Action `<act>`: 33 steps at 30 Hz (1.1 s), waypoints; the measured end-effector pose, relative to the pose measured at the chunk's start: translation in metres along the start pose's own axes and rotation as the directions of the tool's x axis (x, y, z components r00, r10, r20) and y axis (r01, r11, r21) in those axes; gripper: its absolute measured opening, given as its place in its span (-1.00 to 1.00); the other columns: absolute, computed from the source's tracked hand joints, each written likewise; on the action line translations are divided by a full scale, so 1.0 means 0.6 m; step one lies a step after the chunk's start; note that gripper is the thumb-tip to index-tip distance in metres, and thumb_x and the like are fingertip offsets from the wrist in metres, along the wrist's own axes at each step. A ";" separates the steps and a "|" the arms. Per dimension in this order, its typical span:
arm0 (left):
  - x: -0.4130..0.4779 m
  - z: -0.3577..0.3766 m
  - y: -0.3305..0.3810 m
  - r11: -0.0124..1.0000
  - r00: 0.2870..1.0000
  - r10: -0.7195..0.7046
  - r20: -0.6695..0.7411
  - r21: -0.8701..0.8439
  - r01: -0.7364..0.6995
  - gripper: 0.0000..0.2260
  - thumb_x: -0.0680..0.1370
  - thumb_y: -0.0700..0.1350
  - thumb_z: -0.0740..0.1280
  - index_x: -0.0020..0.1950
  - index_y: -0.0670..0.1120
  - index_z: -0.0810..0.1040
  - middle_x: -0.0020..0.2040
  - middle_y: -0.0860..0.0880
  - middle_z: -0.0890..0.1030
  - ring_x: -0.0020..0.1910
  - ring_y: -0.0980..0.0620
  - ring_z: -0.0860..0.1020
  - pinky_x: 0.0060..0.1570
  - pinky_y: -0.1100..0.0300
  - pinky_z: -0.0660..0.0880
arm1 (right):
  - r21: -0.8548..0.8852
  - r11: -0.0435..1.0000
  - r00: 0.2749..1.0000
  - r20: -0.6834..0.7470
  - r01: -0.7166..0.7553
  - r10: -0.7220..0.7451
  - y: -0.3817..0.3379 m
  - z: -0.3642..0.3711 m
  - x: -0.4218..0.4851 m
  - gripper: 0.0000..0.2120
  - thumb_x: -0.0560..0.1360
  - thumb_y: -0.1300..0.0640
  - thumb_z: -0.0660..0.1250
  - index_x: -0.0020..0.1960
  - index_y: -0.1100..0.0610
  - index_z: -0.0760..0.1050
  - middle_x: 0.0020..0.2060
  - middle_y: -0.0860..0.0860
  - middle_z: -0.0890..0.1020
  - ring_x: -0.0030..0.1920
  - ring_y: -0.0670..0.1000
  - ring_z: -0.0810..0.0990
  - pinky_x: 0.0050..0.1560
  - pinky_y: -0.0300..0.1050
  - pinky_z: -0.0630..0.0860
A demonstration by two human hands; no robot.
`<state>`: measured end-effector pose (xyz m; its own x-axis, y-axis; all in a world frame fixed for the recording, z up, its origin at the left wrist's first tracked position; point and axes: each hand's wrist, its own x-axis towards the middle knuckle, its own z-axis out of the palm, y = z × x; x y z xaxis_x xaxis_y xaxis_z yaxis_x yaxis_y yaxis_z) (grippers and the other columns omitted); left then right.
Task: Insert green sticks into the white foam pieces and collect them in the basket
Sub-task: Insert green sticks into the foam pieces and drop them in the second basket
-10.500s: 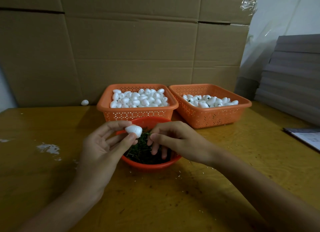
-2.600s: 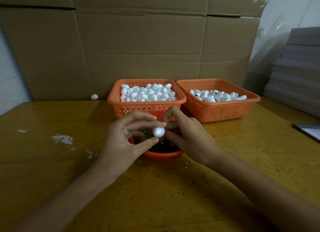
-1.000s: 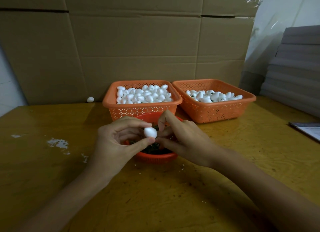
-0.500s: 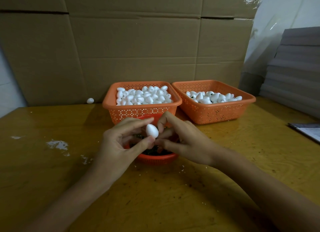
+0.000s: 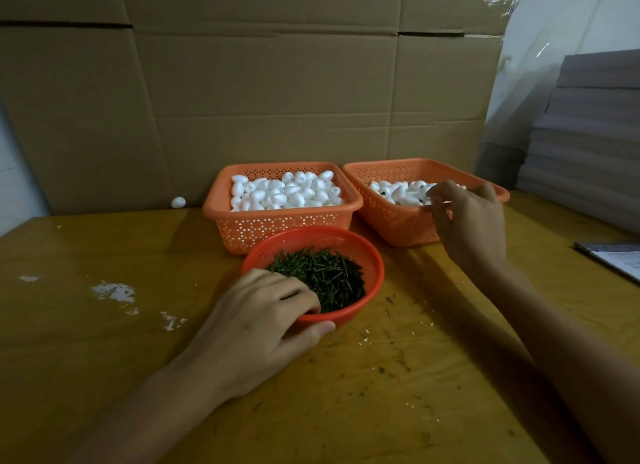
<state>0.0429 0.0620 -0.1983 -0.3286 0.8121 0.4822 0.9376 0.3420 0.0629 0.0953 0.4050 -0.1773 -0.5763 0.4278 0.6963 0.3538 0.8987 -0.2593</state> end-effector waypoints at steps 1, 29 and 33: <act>0.000 0.000 0.000 1.000 1.000 0.002 0.000 0.012 -0.002 -0.54 0.68 0.31 0.08 0.07 0.09 0.67 0.07 0.21 0.65 0.09 0.17 0.59 0.18 0.11 0.47 | -0.040 0.999 1.000 0.007 0.008 -0.008 0.000 -0.002 -0.001 -0.73 0.70 0.03 0.23 0.29 0.09 0.60 0.17 0.14 0.69 0.26 0.24 0.46 0.09 0.14 0.43; 0.080 -0.038 -0.045 0.982 0.975 -0.113 -0.190 -0.172 0.081 -0.62 0.66 0.21 0.12 0.37 0.07 0.48 0.34 0.09 0.48 0.32 0.08 0.48 0.23 0.03 0.48 | 0.375 0.837 0.536 0.645 0.400 -0.545 -0.169 -0.031 -0.050 -0.74 0.72 -0.04 0.19 0.18 -0.06 0.64 0.15 -0.10 0.59 0.24 -0.11 0.43 0.25 -0.06 0.40; 0.175 -0.063 -0.113 0.901 0.903 -0.424 -0.065 0.071 0.428 -0.61 0.70 0.17 0.16 0.46 0.07 0.52 0.50 -0.09 0.41 0.46 -0.15 0.38 0.40 -0.10 0.38 | 0.366 0.837 0.542 0.641 0.407 -0.544 -0.168 -0.030 -0.050 -0.75 0.72 -0.06 0.19 0.16 -0.09 0.65 0.12 -0.12 0.59 0.21 -0.08 0.49 0.25 0.03 0.47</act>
<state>-0.0511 0.1060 -0.1193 -0.6869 0.5577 0.4659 0.6960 0.6892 0.2012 0.0904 0.3000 -0.1601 -0.9768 -0.1946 0.0888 -0.2079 0.9617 -0.1789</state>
